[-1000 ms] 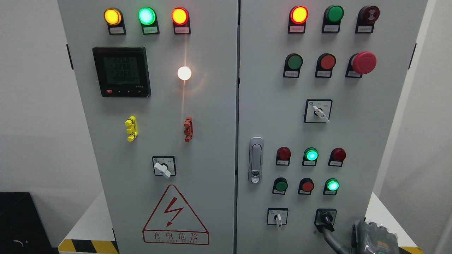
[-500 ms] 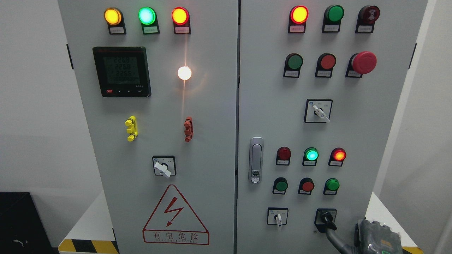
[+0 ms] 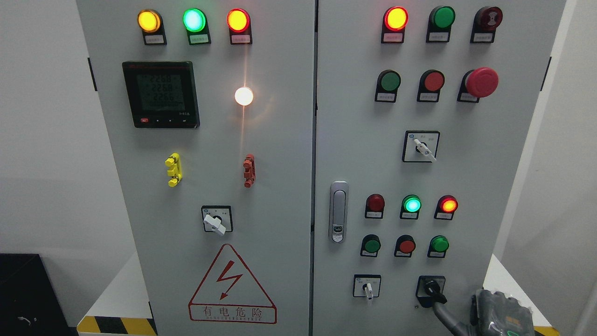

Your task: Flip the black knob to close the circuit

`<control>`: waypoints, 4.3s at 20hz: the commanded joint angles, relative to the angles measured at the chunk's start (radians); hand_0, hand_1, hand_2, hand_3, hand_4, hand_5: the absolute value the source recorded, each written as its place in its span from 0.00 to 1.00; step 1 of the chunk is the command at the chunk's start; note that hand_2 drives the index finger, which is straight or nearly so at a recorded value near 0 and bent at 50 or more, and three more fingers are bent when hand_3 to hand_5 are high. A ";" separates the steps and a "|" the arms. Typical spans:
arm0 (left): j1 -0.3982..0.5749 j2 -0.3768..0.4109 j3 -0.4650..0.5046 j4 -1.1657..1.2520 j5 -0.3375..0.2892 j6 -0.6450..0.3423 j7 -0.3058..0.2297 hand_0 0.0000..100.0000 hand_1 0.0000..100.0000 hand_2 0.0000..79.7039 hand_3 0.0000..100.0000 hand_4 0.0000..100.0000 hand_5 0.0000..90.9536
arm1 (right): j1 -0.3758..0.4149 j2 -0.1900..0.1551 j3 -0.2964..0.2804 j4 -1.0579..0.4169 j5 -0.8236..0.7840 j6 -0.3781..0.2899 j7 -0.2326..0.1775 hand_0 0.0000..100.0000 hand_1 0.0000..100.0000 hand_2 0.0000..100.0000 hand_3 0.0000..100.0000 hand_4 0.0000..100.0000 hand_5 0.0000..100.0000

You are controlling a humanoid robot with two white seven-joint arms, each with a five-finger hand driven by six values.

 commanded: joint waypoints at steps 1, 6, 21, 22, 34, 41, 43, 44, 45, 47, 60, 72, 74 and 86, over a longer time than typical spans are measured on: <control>0.006 0.000 0.000 0.000 0.000 0.000 0.000 0.12 0.56 0.00 0.00 0.00 0.00 | -0.002 0.001 -0.008 -0.002 0.000 0.002 -0.003 0.00 0.01 0.92 1.00 0.96 0.98; 0.006 0.000 0.000 0.000 0.000 0.000 0.000 0.12 0.56 0.00 0.00 0.00 0.00 | 0.000 0.004 -0.008 -0.005 -0.002 0.002 -0.003 0.00 0.01 0.92 1.00 0.96 0.98; 0.006 -0.001 0.000 0.000 0.000 0.000 0.000 0.12 0.56 0.00 0.00 0.00 0.00 | 0.007 0.010 0.019 -0.003 -0.003 -0.004 -0.013 0.00 0.02 0.92 1.00 0.96 0.98; 0.006 0.000 0.000 0.000 0.000 0.000 0.000 0.12 0.56 0.00 0.00 0.00 0.00 | 0.007 0.010 0.021 -0.005 -0.003 -0.004 -0.013 0.00 0.02 0.92 1.00 0.96 0.98; 0.006 -0.001 0.000 0.000 0.000 0.000 0.000 0.12 0.56 0.00 0.00 0.00 0.00 | 0.021 0.014 0.061 -0.008 -0.003 -0.002 -0.014 0.00 0.03 0.91 1.00 0.96 0.98; 0.006 0.000 0.000 0.000 0.000 0.000 0.000 0.12 0.56 0.00 0.00 0.00 0.00 | 0.035 0.014 0.084 -0.020 -0.003 -0.002 -0.019 0.00 0.03 0.91 1.00 0.96 0.98; 0.006 0.000 0.000 0.000 0.000 0.000 0.000 0.12 0.56 0.00 0.00 0.00 0.00 | 0.036 0.015 0.085 -0.022 -0.005 -0.002 -0.028 0.00 0.03 0.91 1.00 0.96 0.98; 0.006 0.000 0.000 0.000 0.000 0.000 0.000 0.12 0.56 0.00 0.00 0.00 0.00 | 0.036 0.017 0.087 -0.022 -0.005 -0.004 -0.034 0.00 0.03 0.91 1.00 0.96 0.98; 0.006 -0.001 0.000 0.000 0.000 0.000 0.000 0.12 0.56 0.00 0.00 0.00 0.00 | 0.036 0.020 0.087 -0.023 -0.005 -0.004 -0.036 0.00 0.03 0.91 1.00 0.96 0.98; 0.006 0.000 0.000 0.000 0.000 0.000 0.000 0.12 0.56 0.00 0.00 0.00 0.00 | 0.044 0.024 0.097 -0.038 -0.006 -0.004 -0.036 0.00 0.03 0.91 1.00 0.96 0.98; 0.006 0.000 0.000 0.000 0.000 0.000 0.000 0.12 0.56 0.00 0.00 0.00 0.00 | 0.076 0.047 0.127 -0.101 -0.011 -0.005 -0.036 0.00 0.03 0.91 1.00 0.96 0.98; 0.006 0.000 0.000 0.000 0.000 0.000 0.000 0.12 0.56 0.00 0.00 0.00 0.00 | 0.190 0.049 0.131 -0.247 -0.210 -0.001 -0.039 0.00 0.05 0.79 0.99 0.90 0.90; 0.006 -0.001 0.000 0.000 0.000 0.000 0.000 0.12 0.56 0.00 0.00 0.00 0.00 | 0.205 0.047 0.133 -0.255 -0.253 0.002 -0.057 0.00 0.06 0.73 0.98 0.87 0.82; 0.006 0.000 0.000 0.000 0.000 0.000 0.000 0.12 0.56 0.00 0.00 0.00 0.00 | 0.343 0.044 0.164 -0.338 -0.804 -0.001 -0.261 0.00 0.11 0.34 0.54 0.55 0.52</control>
